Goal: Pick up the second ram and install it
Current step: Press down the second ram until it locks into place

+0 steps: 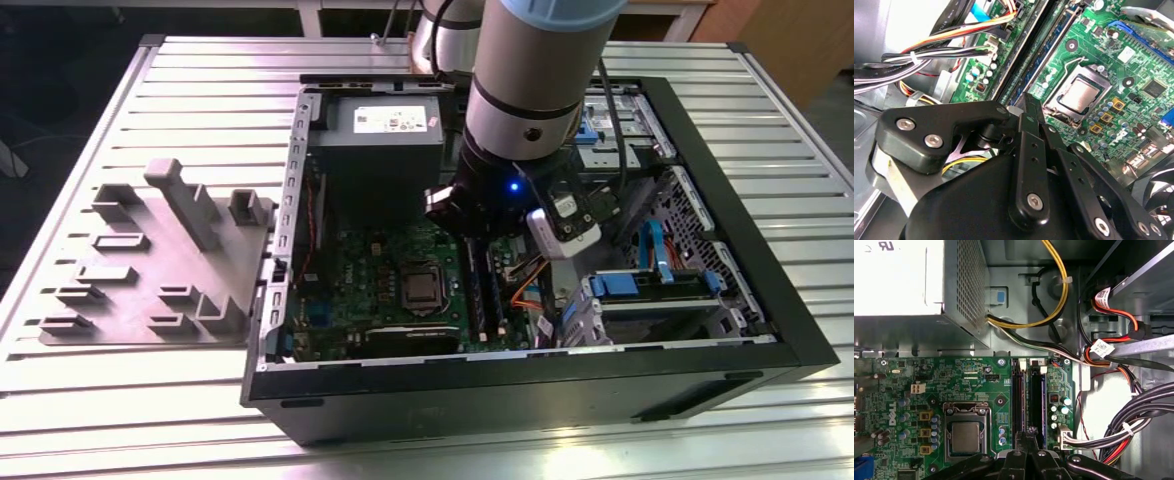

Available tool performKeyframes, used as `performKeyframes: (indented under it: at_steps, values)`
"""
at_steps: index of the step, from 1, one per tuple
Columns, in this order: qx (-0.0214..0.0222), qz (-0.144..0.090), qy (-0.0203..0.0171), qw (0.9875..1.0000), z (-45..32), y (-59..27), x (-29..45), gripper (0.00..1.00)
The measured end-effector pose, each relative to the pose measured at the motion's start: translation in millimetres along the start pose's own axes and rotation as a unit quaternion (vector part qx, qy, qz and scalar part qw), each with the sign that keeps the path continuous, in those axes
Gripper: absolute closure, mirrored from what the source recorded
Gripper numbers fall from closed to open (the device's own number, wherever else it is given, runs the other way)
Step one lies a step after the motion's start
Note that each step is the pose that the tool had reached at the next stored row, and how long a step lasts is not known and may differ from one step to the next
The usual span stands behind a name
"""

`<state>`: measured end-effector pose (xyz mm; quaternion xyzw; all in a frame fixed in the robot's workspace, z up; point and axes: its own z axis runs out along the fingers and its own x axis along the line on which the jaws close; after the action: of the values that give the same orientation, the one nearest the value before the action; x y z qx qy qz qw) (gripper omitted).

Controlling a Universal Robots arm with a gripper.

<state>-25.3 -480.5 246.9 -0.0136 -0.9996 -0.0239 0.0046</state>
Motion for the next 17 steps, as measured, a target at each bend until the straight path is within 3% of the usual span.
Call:
performKeyframes:
  at_steps: [6,12,17]
  values:
    - [-0.0004,0.0,0.0,1.0,0.4,3.9,0.1,0.9]
    - [-0.0005,0.0,0.0,1.0,1.8,20.2,0.5,0.9]
    - [-0.0005,0.0,0.0,1.0,1.9,22.1,0.6,0.9]
